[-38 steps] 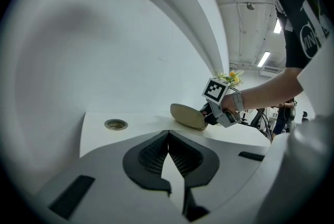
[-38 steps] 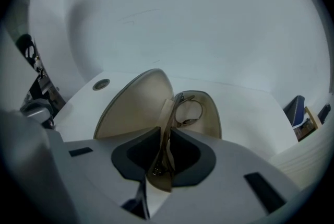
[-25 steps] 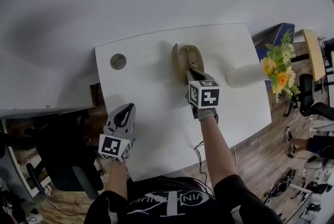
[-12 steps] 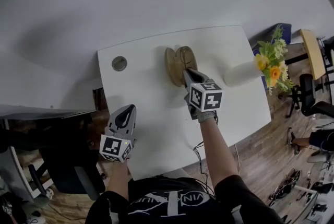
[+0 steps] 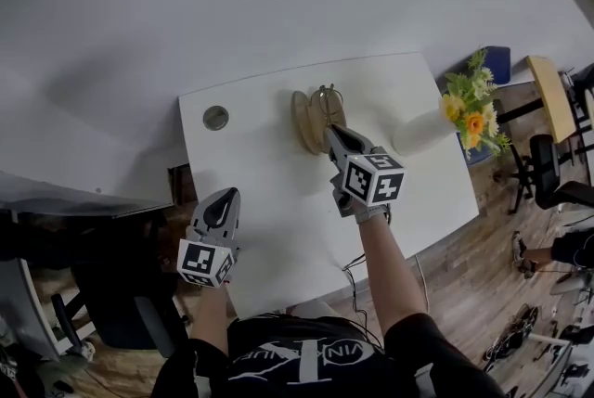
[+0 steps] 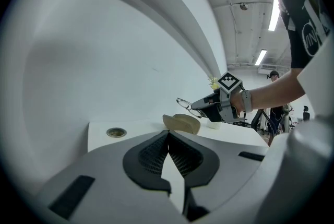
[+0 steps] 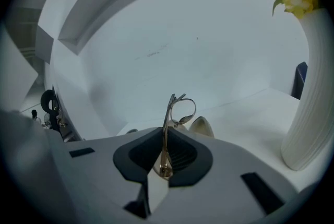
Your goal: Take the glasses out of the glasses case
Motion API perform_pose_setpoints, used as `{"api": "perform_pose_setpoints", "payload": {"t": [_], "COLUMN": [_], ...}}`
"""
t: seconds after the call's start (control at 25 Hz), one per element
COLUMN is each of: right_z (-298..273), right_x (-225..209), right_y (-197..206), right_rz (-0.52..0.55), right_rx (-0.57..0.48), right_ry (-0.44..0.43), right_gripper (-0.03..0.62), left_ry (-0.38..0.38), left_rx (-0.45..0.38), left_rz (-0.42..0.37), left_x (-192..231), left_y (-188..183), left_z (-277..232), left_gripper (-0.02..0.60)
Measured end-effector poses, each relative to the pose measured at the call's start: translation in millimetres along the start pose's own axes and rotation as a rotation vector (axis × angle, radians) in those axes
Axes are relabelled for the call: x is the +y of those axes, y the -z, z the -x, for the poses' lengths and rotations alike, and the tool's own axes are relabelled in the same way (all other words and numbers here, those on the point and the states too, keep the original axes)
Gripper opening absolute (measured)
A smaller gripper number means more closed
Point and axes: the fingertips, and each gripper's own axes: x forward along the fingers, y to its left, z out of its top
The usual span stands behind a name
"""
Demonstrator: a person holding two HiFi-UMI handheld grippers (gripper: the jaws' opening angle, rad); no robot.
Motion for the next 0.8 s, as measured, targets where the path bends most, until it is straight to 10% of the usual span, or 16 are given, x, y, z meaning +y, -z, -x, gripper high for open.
{"api": "perform_pose_setpoints", "payload": {"t": [0.8], "right_z": [102], "right_x": [24], "right_y": [-26], "right_rz": [0.015], "right_rx": [-0.195], "right_ry": [-0.059], "right_gripper": [0.041], "left_ry": [0.004], "left_rx": [-0.068], "left_rz": [-0.063], "left_x": [-10], "left_y": [-57], "left_z": [17], "left_gripper": [0.015]}}
